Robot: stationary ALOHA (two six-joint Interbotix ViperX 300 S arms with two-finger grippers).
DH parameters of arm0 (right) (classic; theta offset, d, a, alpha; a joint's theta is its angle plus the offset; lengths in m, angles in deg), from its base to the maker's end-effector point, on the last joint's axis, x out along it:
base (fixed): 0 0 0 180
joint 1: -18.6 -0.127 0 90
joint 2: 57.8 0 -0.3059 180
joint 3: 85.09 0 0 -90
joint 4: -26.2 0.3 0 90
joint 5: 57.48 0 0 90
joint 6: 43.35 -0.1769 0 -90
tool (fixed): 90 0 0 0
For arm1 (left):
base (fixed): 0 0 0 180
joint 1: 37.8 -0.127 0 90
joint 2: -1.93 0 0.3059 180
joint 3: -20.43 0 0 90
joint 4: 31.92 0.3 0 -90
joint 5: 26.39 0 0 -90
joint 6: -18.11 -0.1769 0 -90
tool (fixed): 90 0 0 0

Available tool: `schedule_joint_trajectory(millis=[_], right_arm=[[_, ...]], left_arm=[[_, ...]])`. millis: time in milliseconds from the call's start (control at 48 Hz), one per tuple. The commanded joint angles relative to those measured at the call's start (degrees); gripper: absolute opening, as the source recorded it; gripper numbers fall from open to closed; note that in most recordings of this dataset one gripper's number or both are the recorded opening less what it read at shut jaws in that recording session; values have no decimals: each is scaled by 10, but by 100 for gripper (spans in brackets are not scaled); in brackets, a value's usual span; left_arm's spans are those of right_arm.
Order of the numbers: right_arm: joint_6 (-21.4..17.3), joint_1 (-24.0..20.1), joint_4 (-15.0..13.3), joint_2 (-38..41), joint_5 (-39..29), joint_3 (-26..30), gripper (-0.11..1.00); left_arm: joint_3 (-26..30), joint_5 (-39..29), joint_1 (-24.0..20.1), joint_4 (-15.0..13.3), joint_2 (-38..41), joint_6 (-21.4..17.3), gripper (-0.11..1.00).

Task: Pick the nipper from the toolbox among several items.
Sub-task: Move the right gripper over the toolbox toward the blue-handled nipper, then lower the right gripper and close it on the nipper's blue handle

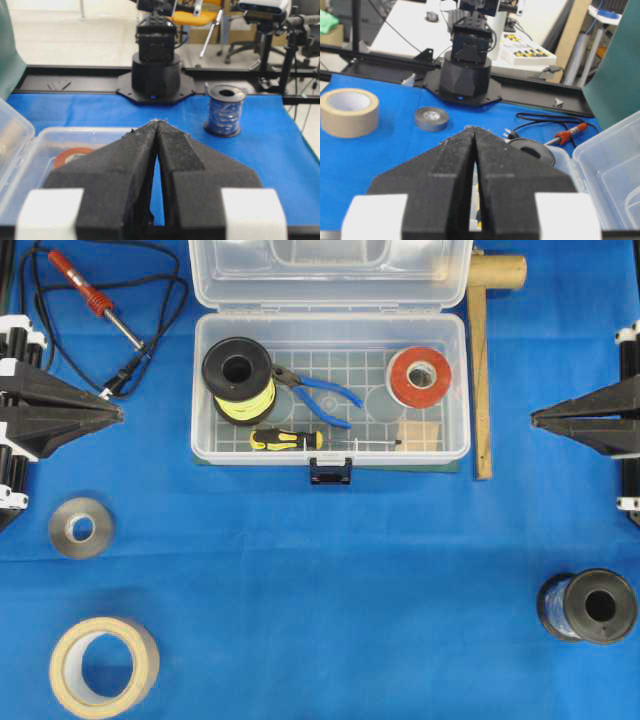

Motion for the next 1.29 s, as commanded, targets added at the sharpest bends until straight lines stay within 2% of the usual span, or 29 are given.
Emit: schedule_joint_trajectory(millis=[0,229,584,667,834,875,1042,1271], right_arm=[[3,9,0,8,1,20,0],[-4,57,1,63,-120,105,0],[4,131,-1,274,-314,293,2],[10,147,-2,345,-365,338,18],[31,152,-13,461,-460,430,68],[37,152,-14,490,-479,451,73],[54,158,-14,591,-524,518,60],[57,160,-11,689,-526,549,60]], left_arm=[[11,1,3,-20,5,2,0],[11,0,3,-20,4,1,0],[11,0,3,-20,10,3,0],[11,0,3,-20,10,3,0],[10,0,3,-20,9,10,0],[10,-1,3,-20,9,10,0],[10,-8,3,-21,10,11,0],[10,-12,3,-21,10,11,0]])
